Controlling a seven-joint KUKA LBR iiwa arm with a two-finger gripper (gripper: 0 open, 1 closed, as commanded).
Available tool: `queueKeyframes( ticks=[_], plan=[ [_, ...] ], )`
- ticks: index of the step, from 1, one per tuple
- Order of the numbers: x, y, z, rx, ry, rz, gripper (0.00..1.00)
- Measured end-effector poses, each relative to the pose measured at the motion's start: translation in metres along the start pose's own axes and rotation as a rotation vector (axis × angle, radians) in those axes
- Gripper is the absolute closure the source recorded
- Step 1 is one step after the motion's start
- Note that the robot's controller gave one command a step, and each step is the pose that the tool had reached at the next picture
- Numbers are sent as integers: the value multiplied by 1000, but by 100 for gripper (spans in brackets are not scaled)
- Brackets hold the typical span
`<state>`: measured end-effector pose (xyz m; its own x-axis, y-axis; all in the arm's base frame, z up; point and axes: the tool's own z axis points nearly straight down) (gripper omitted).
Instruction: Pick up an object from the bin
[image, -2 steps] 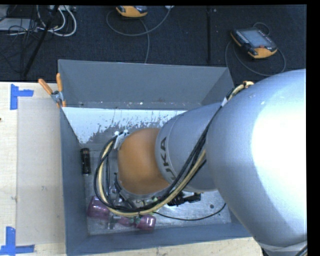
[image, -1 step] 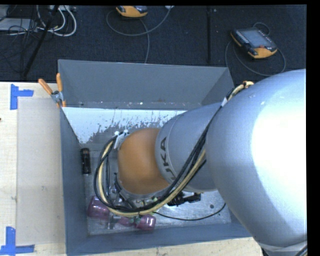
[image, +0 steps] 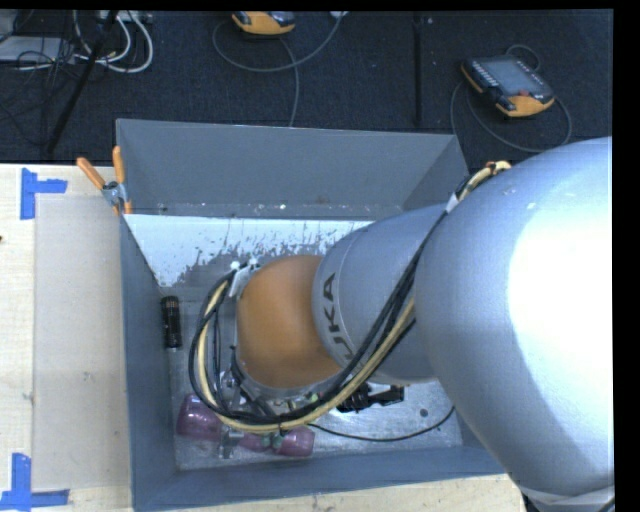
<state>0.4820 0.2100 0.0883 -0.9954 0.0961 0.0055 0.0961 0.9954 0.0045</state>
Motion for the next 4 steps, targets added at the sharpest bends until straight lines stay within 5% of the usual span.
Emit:
queueKeyframes(
  ticks=[4],
  plan=[
    [0, -2, -52, 5, -4, 2, 100]
  ],
)
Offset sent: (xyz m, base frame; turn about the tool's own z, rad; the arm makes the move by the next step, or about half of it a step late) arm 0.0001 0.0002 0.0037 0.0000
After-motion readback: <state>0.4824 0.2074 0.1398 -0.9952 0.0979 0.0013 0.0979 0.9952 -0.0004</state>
